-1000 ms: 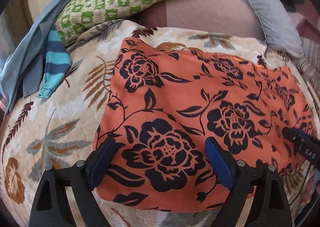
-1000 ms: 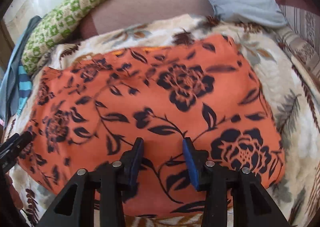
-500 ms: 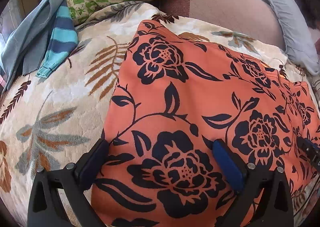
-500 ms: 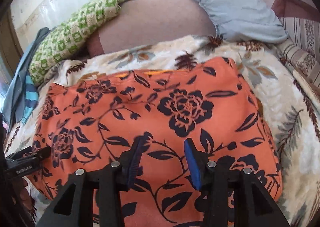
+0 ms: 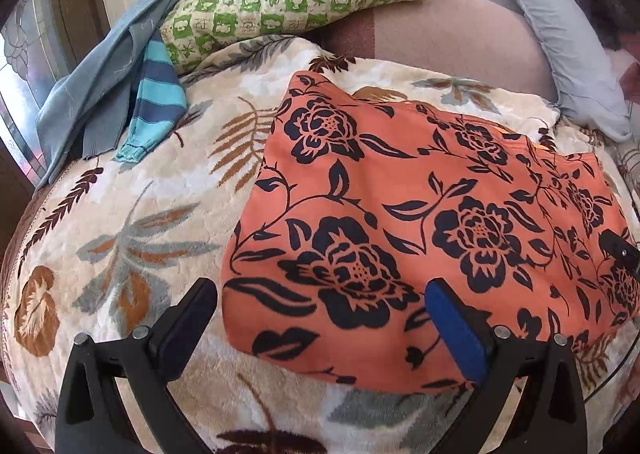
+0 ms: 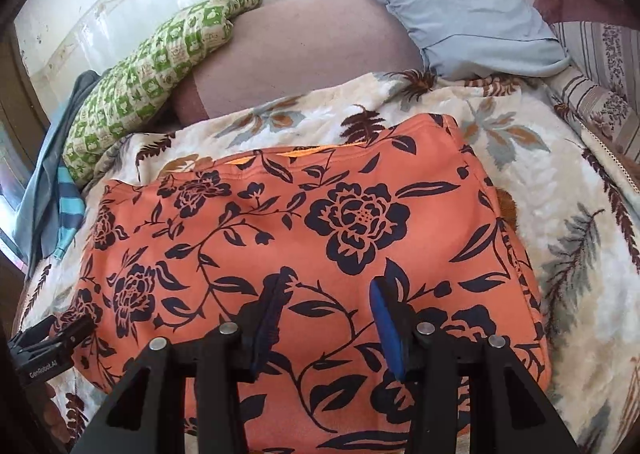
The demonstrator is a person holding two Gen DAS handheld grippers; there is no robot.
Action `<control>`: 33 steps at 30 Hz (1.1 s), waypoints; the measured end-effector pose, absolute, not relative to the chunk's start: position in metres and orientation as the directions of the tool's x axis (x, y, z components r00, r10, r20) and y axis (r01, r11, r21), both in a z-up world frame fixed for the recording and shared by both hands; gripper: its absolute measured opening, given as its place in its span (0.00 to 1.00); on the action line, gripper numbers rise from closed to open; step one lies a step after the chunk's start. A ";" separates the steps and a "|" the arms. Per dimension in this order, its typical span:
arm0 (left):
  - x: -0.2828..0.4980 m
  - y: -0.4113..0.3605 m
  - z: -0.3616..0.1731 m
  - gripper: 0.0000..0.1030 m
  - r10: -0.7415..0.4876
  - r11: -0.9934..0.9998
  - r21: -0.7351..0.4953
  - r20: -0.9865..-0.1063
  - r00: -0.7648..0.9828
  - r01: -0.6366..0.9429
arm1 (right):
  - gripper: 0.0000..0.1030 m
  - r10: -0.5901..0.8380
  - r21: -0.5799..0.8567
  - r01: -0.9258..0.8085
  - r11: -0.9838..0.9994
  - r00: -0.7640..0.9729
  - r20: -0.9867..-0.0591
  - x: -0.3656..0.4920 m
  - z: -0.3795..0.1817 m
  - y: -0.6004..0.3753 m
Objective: Fold small clothes
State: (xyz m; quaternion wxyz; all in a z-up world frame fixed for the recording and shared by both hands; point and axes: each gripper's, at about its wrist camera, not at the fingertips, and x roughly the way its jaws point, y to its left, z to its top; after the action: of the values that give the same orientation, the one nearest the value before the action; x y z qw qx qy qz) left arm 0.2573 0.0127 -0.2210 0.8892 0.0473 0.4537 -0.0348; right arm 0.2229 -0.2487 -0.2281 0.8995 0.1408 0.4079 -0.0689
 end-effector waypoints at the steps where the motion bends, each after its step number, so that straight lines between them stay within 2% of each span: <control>1: 0.255 0.012 -0.223 1.00 -0.017 0.993 0.056 -0.817 0.576 0.108 | 0.47 -0.009 0.191 0.231 0.954 0.659 -0.752 0.221 -0.227 -0.246; 5: 0.264 0.016 -0.256 1.00 -0.024 0.995 0.021 -0.892 0.452 0.093 | 0.47 0.033 0.194 0.193 0.962 0.623 -0.781 0.221 -0.239 -0.231; 8: 0.270 0.026 -0.259 1.00 -0.076 0.997 -0.061 -0.897 0.436 0.049 | 0.48 0.041 0.179 0.196 0.964 0.558 -0.829 0.227 -0.259 -0.225; 12: 0.272 0.025 -0.252 1.00 -0.066 0.998 -0.049 -0.885 0.461 0.050 | 0.50 0.025 0.165 0.193 0.967 0.576 -0.817 0.230 -0.258 -0.223; 16: 0.272 0.024 -0.225 1.00 0.004 0.998 0.043 -0.814 0.581 0.054 | 0.50 0.045 0.204 0.184 0.961 0.627 -0.778 0.231 -0.249 -0.225; 21: 0.283 0.034 -0.231 1.00 -0.036 0.999 -0.017 -0.834 0.551 0.041 | 0.50 0.078 0.224 0.116 0.968 0.706 -0.704 0.227 -0.232 -0.215; 23: 0.292 0.031 -0.249 1.00 0.021 0.999 0.043 -0.868 0.496 0.033 | 0.50 0.114 0.222 0.070 0.972 0.690 -0.715 0.229 -0.235 -0.203; 26: 0.296 0.038 -0.257 1.00 -0.012 1.000 -0.014 -0.882 0.471 -0.001 | 0.50 0.118 0.178 0.045 0.983 0.590 -0.798 0.239 -0.260 -0.186; 29: 0.292 0.037 -0.256 1.00 -0.006 1.000 -0.007 -0.877 0.480 -0.001 | 0.50 0.101 0.154 0.036 0.987 0.608 -0.788 0.236 -0.257 -0.183; 33: 0.286 0.031 -0.252 1.00 0.019 1.000 0.029 -0.861 0.509 0.011 | 0.51 0.144 0.221 0.056 0.974 0.601 -0.786 0.234 -0.259 -0.194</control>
State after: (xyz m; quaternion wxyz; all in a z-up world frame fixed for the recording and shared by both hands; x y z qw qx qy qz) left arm 0.2858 0.0311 -0.2521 0.8684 0.0151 0.4957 0.0026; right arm 0.2342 -0.1939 -0.2587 0.8878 0.1118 0.4458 0.0248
